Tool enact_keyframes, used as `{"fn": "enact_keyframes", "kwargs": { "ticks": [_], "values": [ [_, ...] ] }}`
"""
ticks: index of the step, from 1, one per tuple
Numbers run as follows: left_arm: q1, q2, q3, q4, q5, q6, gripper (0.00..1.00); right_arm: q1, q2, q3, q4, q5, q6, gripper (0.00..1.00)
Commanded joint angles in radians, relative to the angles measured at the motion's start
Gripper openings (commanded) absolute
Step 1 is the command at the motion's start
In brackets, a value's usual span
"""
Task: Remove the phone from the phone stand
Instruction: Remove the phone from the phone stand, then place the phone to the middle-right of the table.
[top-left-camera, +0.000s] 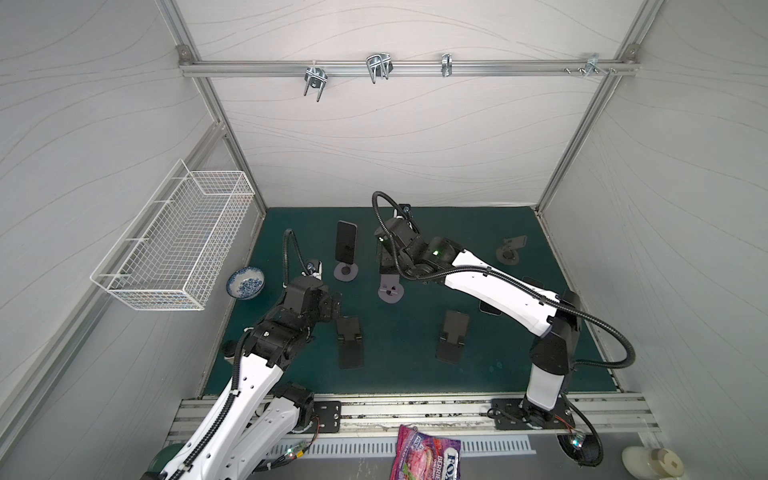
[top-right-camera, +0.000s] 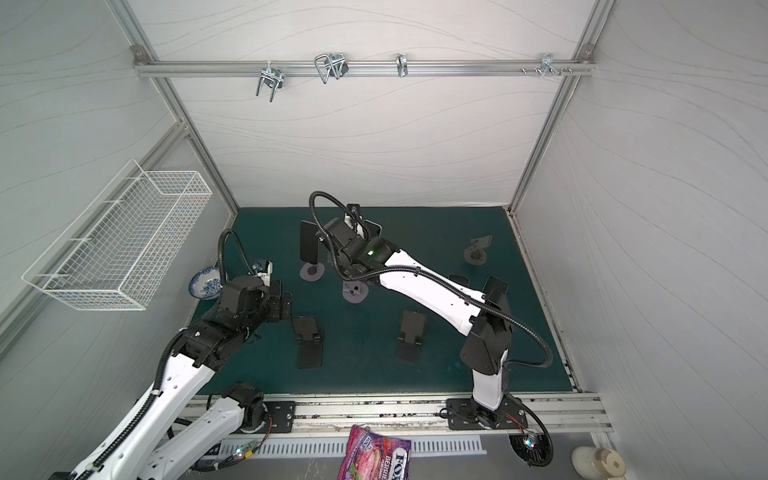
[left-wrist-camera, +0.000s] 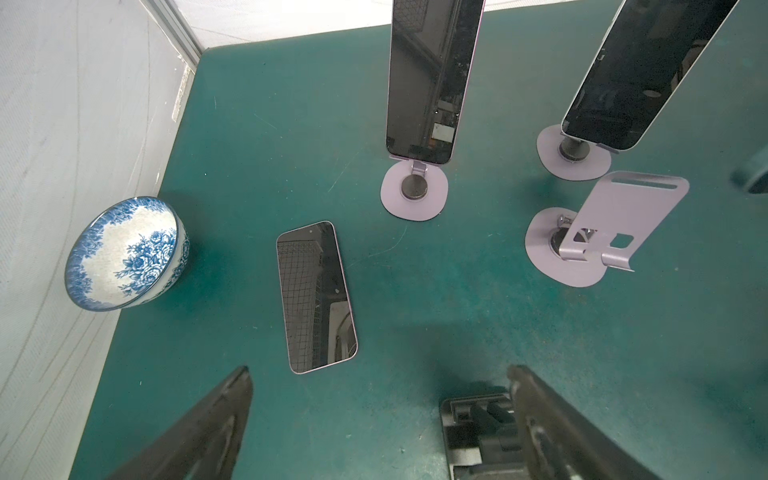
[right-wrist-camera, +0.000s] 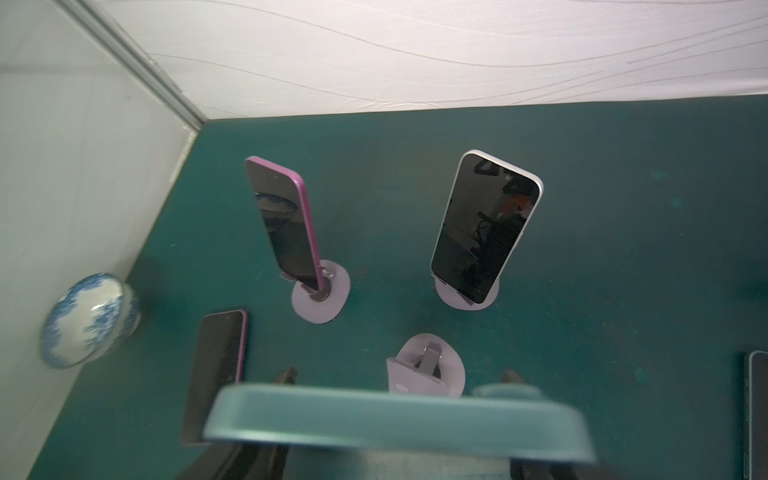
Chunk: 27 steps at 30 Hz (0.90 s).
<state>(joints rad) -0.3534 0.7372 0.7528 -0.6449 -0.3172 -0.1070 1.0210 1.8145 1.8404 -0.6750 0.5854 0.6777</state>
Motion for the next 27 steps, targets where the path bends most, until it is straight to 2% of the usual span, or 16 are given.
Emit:
{"fn": "enact_keyframes", "kwargs": {
  "ticks": [1, 9, 16, 27],
  "values": [
    [0.004, -0.02, 0.007, 0.034, -0.001, 0.006, 0.97, -0.017, -0.077, 0.003, 0.001, -0.05, -0.036, 0.68],
    [0.006, -0.021, 0.01, 0.034, 0.001, 0.006, 0.97, -0.091, -0.178, -0.048, -0.052, -0.158, -0.052, 0.68],
    [0.006, -0.015, 0.014, 0.03, 0.016, 0.003, 0.97, -0.208, -0.275, -0.119, -0.067, -0.285, -0.054, 0.67],
    [0.005, 0.044, 0.057, 0.051, 0.147, -0.061, 0.95, -0.419, -0.411, -0.214, -0.12, -0.433, -0.072, 0.66]
  ]
}}
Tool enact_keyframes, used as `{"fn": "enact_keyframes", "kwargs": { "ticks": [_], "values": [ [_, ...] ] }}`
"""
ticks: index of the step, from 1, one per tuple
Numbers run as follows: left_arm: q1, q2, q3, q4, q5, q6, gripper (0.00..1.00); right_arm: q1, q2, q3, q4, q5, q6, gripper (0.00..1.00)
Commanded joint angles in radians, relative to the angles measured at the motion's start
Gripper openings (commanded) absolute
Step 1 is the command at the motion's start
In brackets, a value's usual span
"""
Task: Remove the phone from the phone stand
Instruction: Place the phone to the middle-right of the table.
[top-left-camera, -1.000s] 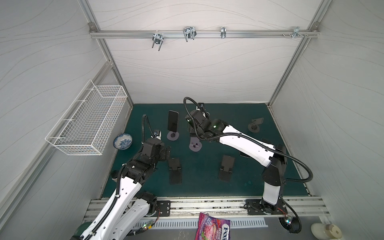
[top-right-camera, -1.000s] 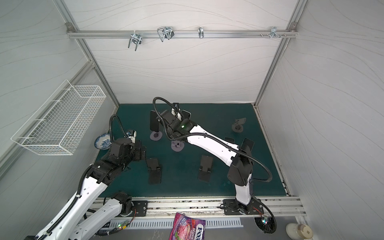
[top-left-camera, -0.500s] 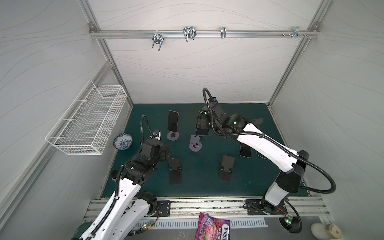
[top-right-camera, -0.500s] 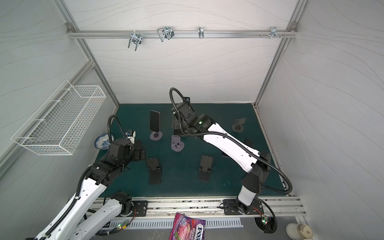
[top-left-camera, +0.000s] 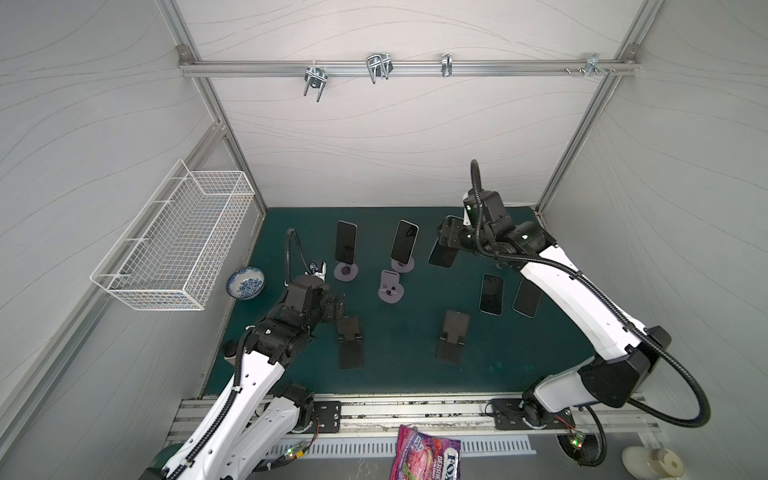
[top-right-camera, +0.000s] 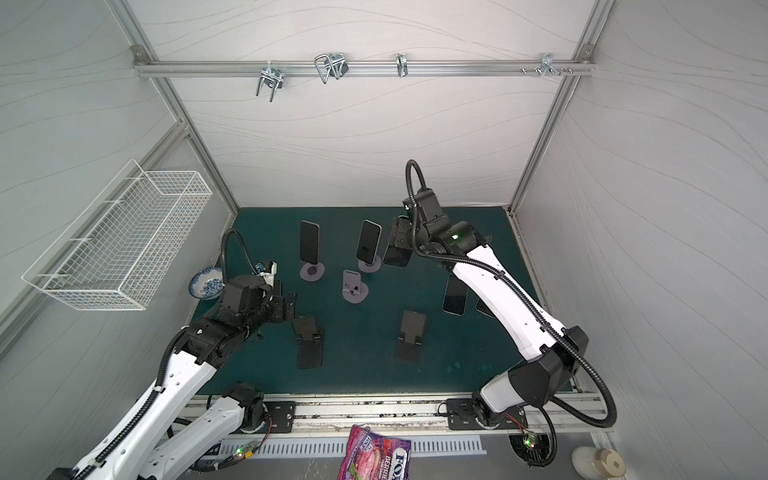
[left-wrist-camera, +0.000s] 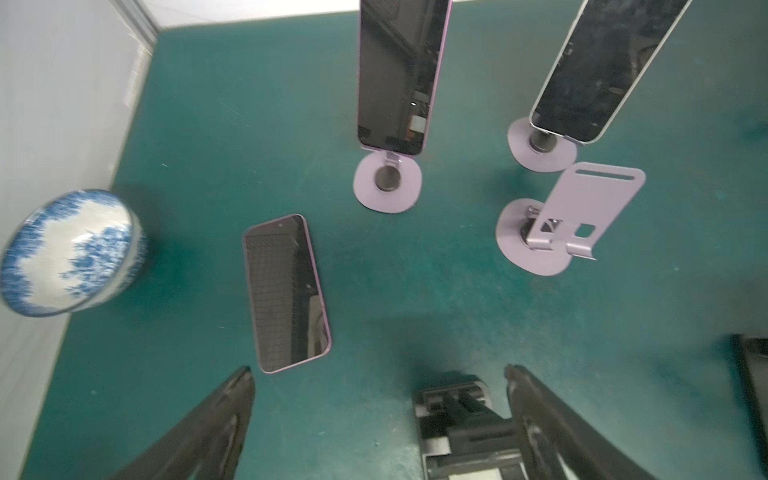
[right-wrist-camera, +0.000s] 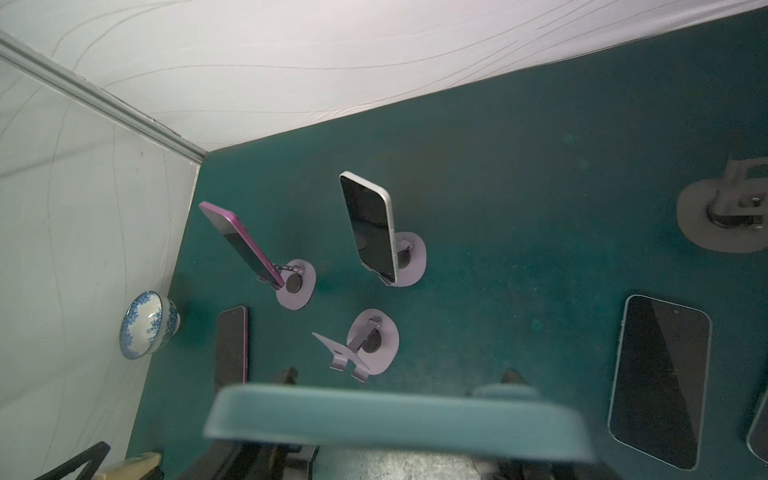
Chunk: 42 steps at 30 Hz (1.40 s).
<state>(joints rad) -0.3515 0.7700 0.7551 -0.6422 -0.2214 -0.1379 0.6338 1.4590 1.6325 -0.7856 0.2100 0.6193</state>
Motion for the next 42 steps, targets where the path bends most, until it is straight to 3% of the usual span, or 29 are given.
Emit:
{"fn": "enact_keyframes", "kwargs": {
  "ticks": [1, 6, 18, 25, 42],
  "values": [
    [0.002, 0.014, 0.058, 0.049, 0.057, -0.029, 0.95, -0.044, -0.064, -0.009, -0.015, -0.074, -0.014, 0.66],
    [0.002, 0.032, 0.093, 0.043, 0.093, -0.034, 0.95, -0.085, -0.106, -0.024, -0.044, -0.129, -0.01, 0.66],
    [-0.02, 0.109, 0.279, 0.032, 0.3, -0.024, 0.96, -0.11, -0.13, -0.002, -0.112, -0.159, -0.006, 0.66],
    [-0.028, 0.108, 0.305, 0.059, 0.458, -0.05, 0.97, -0.136, -0.153, -0.06, -0.095, -0.209, 0.006, 0.66],
    [-0.128, 0.101, 0.344, 0.108, 0.697, 0.086, 0.98, -0.164, -0.22, -0.143, -0.057, -0.284, 0.037, 0.66]
  ]
}}
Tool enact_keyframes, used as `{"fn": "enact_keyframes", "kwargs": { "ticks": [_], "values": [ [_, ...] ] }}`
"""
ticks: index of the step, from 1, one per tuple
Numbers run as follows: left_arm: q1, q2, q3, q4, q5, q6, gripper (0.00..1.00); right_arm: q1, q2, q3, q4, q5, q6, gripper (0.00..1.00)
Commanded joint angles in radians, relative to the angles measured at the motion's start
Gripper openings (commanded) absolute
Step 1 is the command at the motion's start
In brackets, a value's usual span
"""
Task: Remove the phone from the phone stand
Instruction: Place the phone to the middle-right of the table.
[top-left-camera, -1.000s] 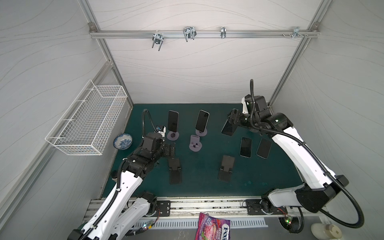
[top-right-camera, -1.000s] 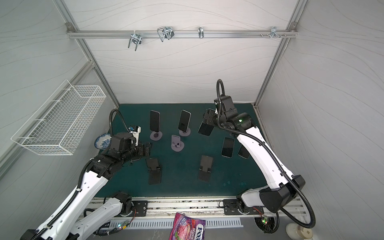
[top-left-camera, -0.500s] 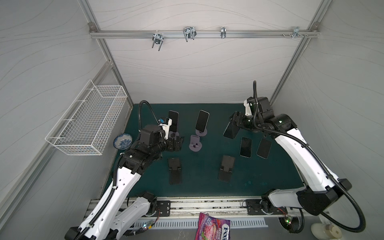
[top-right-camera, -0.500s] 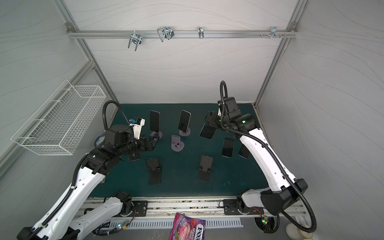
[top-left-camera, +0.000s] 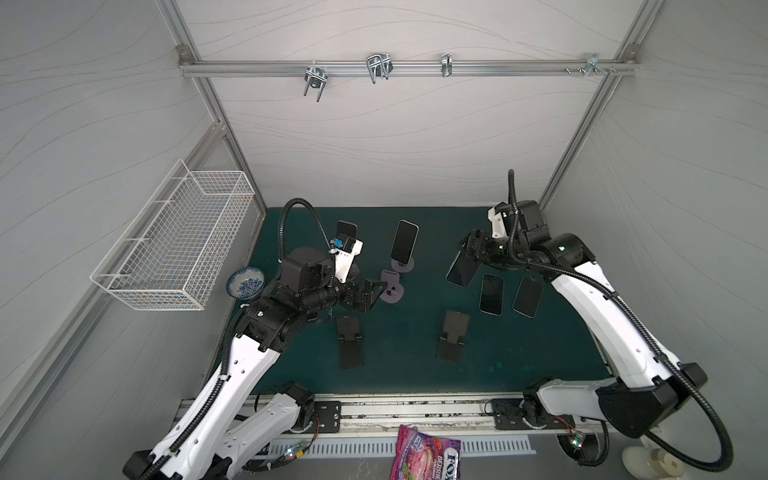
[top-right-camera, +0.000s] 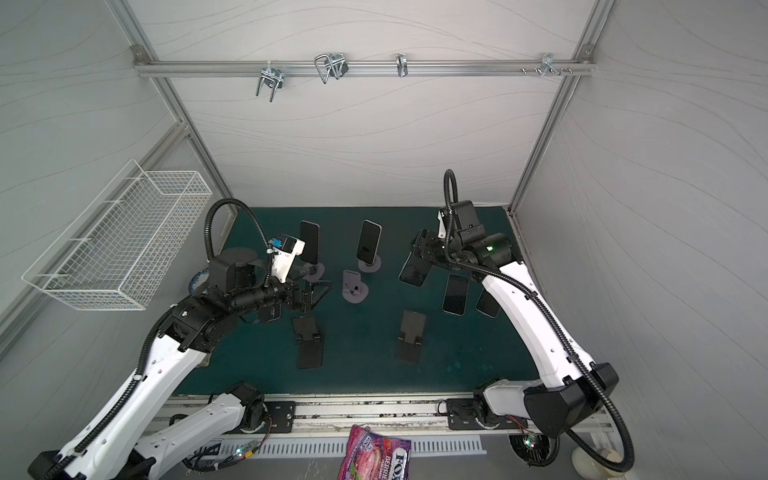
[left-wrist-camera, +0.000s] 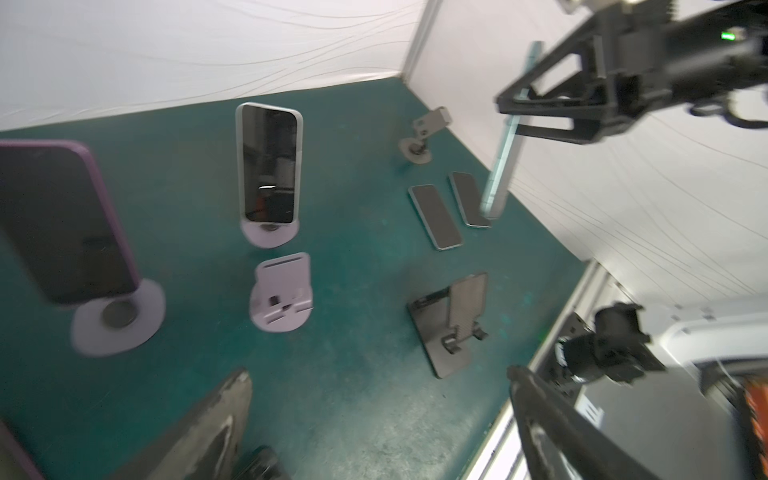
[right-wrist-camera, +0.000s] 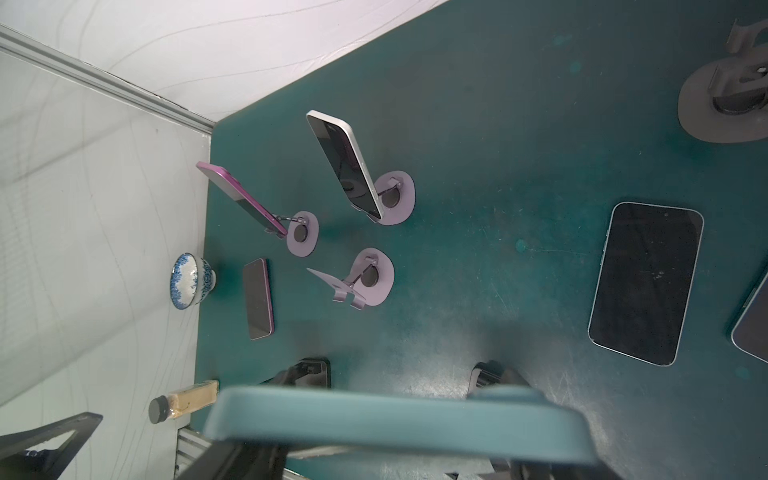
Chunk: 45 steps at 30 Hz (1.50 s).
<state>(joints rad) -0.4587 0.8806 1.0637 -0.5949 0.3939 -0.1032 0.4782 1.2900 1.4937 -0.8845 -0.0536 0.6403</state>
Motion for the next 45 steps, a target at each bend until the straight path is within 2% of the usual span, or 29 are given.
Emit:
{"fn": "enact_keyframes", "kwargs": {
  "ticks": [1, 6, 12, 22, 28, 34, 45],
  "values": [
    [-0.024, -0.016, 0.03, 0.069, 0.088, 0.063, 0.98, -0.01, -0.051, -0.008, 0.042, -0.021, 0.015, 0.66],
    [-0.025, -0.03, 0.028, 0.099, 0.082, 0.058, 0.98, -0.021, -0.027, 0.026, 0.012, -0.06, 0.009, 0.65],
    [-0.028, -0.046, 0.013, 0.148, 0.1, -0.014, 0.98, -0.022, -0.021, 0.071, -0.014, -0.093, 0.001, 0.65],
    [-0.046, -0.02, 0.045, 0.107, 0.082, -0.073, 0.97, -0.023, -0.053, 0.04, -0.011, -0.12, 0.01, 0.65],
    [-0.117, -0.025, 0.032, 0.115, 0.04, -0.084, 0.97, -0.023, -0.072, 0.037, -0.025, -0.123, 0.016, 0.64],
    [-0.199, 0.001, 0.024, 0.15, -0.02, -0.076, 0.97, -0.029, -0.053, 0.095, -0.084, -0.114, -0.04, 0.64],
    [-0.267, 0.104, 0.096, 0.156, -0.054, -0.032, 0.97, -0.186, -0.021, 0.143, -0.106, -0.185, -0.111, 0.63]
  ]
}}
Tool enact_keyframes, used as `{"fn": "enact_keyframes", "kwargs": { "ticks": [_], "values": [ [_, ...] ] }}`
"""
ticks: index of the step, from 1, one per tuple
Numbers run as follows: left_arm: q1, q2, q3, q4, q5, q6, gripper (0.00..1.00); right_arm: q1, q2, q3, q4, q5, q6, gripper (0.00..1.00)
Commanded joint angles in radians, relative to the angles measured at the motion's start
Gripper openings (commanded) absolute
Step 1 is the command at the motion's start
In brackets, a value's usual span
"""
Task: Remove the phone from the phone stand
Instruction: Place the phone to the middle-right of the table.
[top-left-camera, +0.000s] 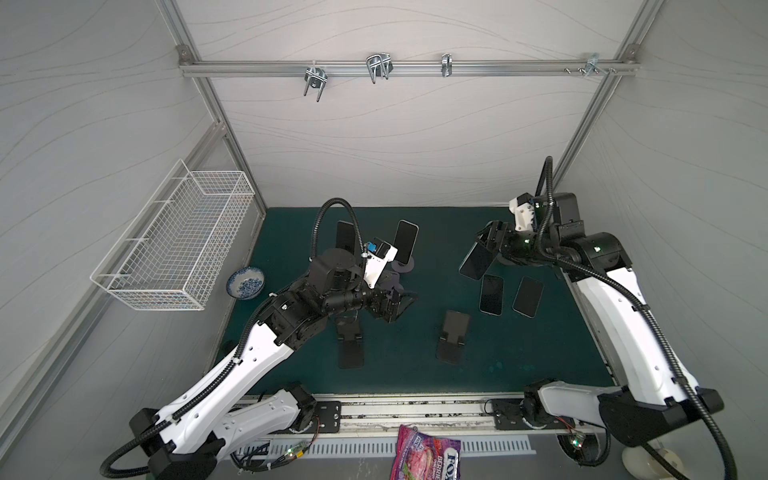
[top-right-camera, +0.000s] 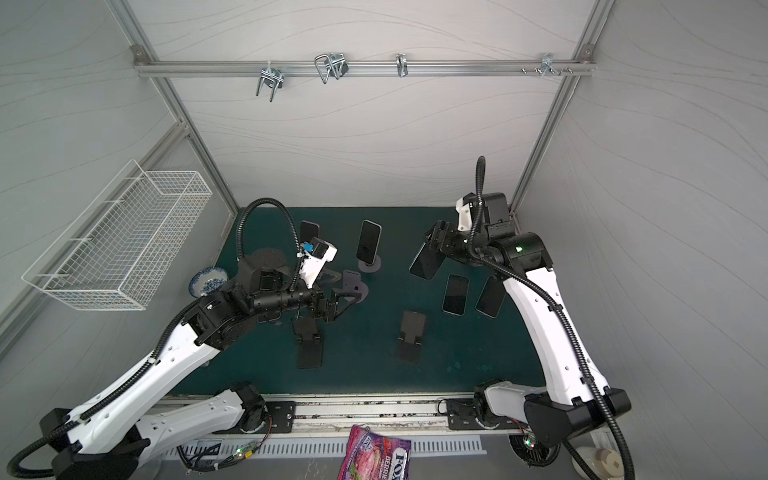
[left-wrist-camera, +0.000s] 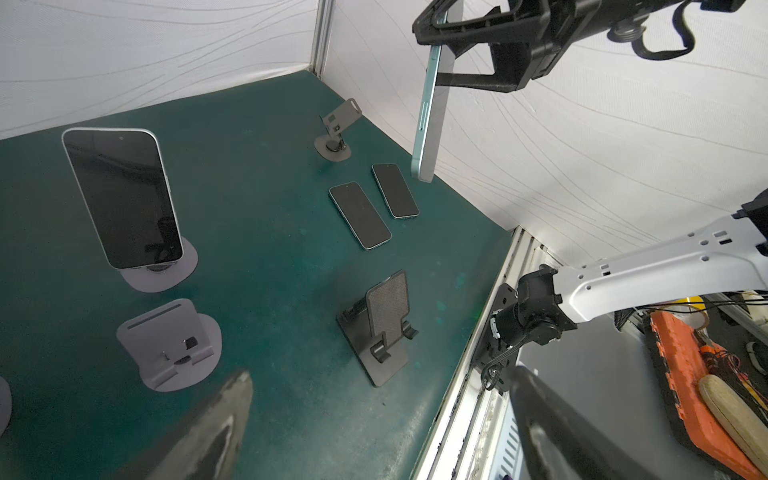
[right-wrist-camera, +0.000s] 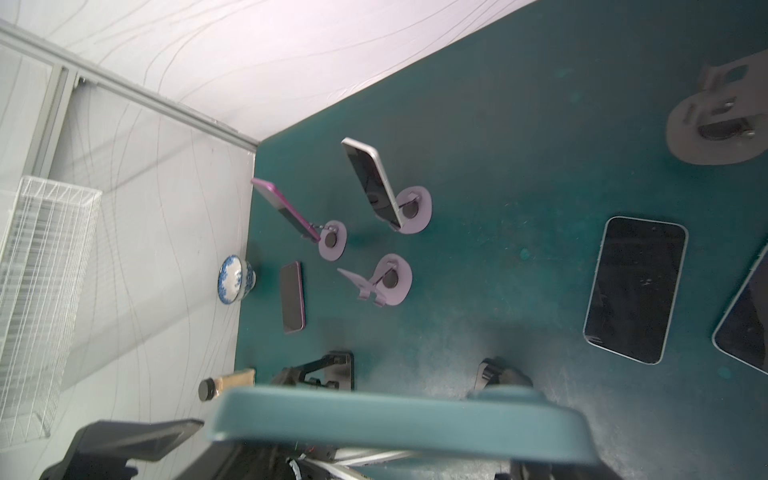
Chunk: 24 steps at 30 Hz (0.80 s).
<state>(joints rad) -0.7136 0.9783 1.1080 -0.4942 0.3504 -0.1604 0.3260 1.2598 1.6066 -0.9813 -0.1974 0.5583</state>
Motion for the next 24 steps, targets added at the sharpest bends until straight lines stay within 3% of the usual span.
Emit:
{"fn": "enact_keyframes", "kwargs": {
  "ticks": [1, 24],
  "values": [
    [-0.014, 0.012, 0.052, 0.059, -0.007, 0.03, 0.97, -0.047, 0.009, 0.029, -0.01, -0.048, -0.033, 0.63],
    [-0.088, 0.189, 0.068, 0.216, 0.021, 0.067, 0.98, -0.218, 0.148, 0.066, -0.121, -0.077, -0.22, 0.64]
  ]
}}
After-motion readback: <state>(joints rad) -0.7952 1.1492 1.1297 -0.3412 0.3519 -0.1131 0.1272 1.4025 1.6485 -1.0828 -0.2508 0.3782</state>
